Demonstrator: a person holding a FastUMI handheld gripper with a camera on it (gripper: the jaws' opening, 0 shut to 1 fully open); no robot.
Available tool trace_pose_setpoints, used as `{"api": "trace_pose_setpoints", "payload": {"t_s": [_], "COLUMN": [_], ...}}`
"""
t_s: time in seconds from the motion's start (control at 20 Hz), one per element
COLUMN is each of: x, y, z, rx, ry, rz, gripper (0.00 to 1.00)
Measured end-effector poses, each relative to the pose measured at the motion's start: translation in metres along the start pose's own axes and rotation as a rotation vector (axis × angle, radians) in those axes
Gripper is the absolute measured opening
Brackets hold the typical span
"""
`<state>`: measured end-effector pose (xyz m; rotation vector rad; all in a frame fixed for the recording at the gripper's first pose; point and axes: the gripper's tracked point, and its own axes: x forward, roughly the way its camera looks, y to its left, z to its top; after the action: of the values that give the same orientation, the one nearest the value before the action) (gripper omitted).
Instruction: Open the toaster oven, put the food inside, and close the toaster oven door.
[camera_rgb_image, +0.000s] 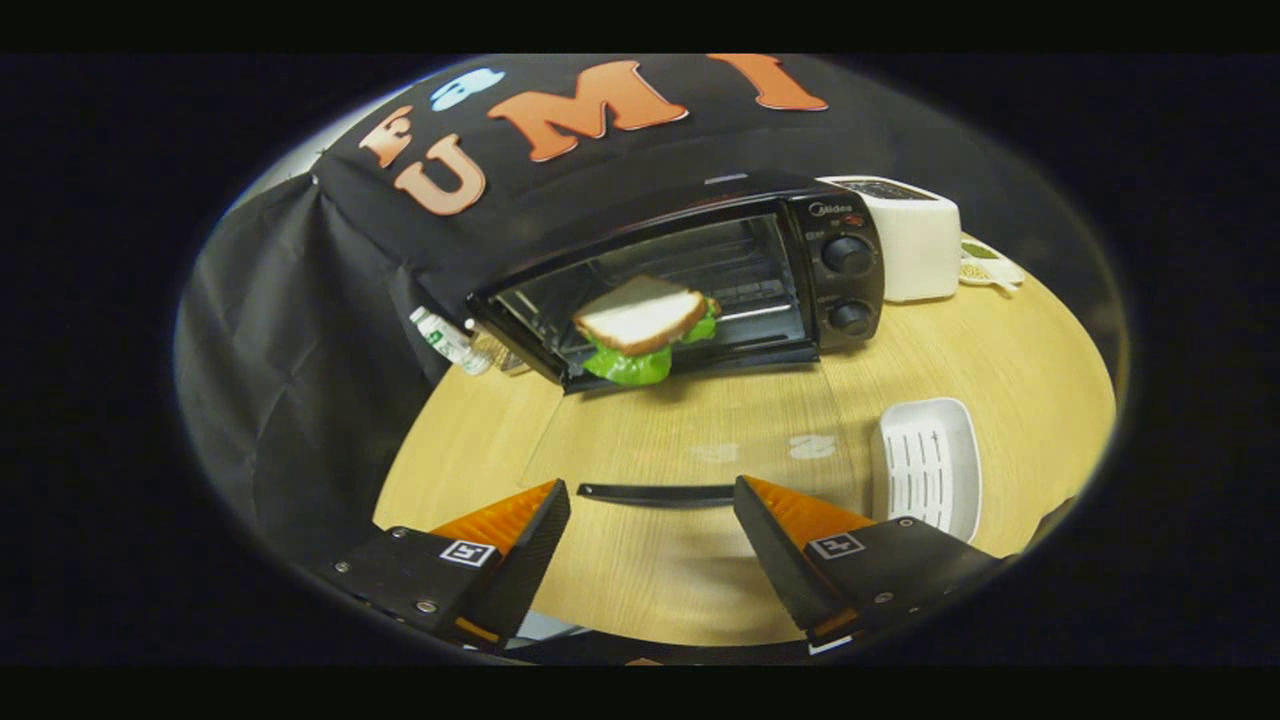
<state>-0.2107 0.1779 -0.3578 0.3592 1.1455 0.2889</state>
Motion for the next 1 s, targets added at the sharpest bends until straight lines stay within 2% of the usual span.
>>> {"api": "trace_pose_setpoints", "payload": {"t_s": [0.2,0.45,0.7,0.8,0.85,1.0], "x": [0.015,0.032,0.053,0.065,0.067,0.071], "y": [-0.003,-0.015,-0.018,-0.016,-0.017,-0.015], "z": [-0.028,-0.056,-0.064,-0.056,-0.057,-0.047], "rx": [-0.047,-0.059,-0.090,-0.142,-0.157,-0.172], "ry": [0.061,0.160,0.208,0.185,0.214,0.174], "rz": [-0.025,-0.112,-0.149,-0.156,-0.180,-0.185], "gripper": [0.98,0.98,0.98,0.98,0.97,0.97]}}
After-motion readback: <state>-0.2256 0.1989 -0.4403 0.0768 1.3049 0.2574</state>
